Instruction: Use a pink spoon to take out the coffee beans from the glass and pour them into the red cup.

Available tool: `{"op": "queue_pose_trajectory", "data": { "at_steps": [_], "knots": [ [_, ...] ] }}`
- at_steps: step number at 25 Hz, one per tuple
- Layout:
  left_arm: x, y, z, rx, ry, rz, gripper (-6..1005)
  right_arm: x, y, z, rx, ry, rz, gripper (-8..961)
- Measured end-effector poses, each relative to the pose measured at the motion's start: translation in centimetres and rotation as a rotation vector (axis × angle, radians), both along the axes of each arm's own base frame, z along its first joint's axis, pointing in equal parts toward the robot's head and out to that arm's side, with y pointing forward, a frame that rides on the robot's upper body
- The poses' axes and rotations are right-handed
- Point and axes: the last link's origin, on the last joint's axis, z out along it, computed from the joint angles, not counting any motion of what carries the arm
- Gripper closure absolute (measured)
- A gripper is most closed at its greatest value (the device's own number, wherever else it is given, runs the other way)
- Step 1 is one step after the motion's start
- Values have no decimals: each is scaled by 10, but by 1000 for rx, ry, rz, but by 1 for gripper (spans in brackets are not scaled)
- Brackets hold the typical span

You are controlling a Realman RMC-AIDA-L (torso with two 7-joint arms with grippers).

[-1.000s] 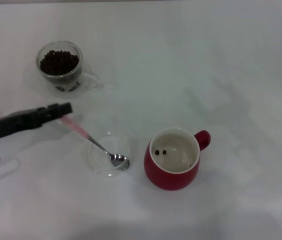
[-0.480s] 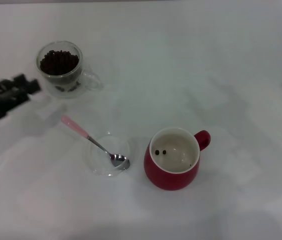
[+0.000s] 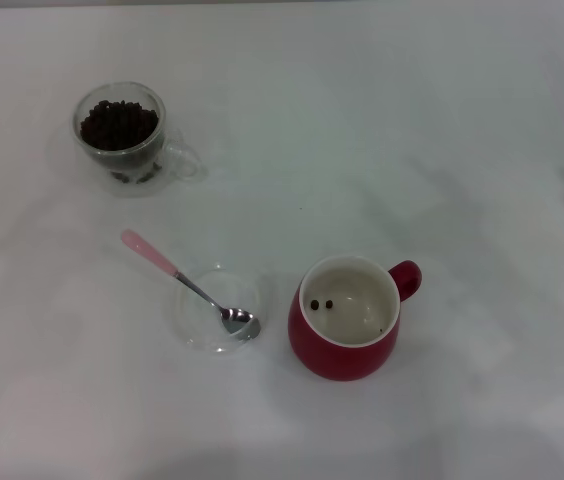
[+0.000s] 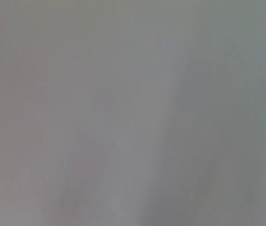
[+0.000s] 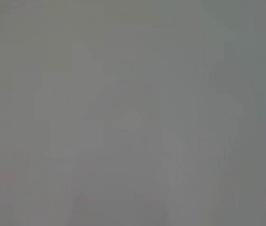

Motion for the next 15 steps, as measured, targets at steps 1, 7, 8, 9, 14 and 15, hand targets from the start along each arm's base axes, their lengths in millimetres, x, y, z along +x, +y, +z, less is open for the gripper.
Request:
{"op": "queue_pose_trajectory", "data": {
  "at_steps": [1,7,8,9,14,15],
  "knots": [
    [0,0,0,0,0,0,430,0,0,0,0,0,0,215],
    [-20,-18,21,158,72,75,433,-6,0,-4,-11,21,32,215],
    [-23,-21,24,183,85,86,433,-7,1,-5,-15,25,35,215],
    [-25,-23,26,203,93,95,433,-8,1,-6,-20,28,41,215],
    [-34,-25,38,303,131,137,433,-13,3,-9,-19,44,66,215],
    [-34,-24,39,318,133,140,433,-14,4,-9,-17,47,69,215]
  ]
}}
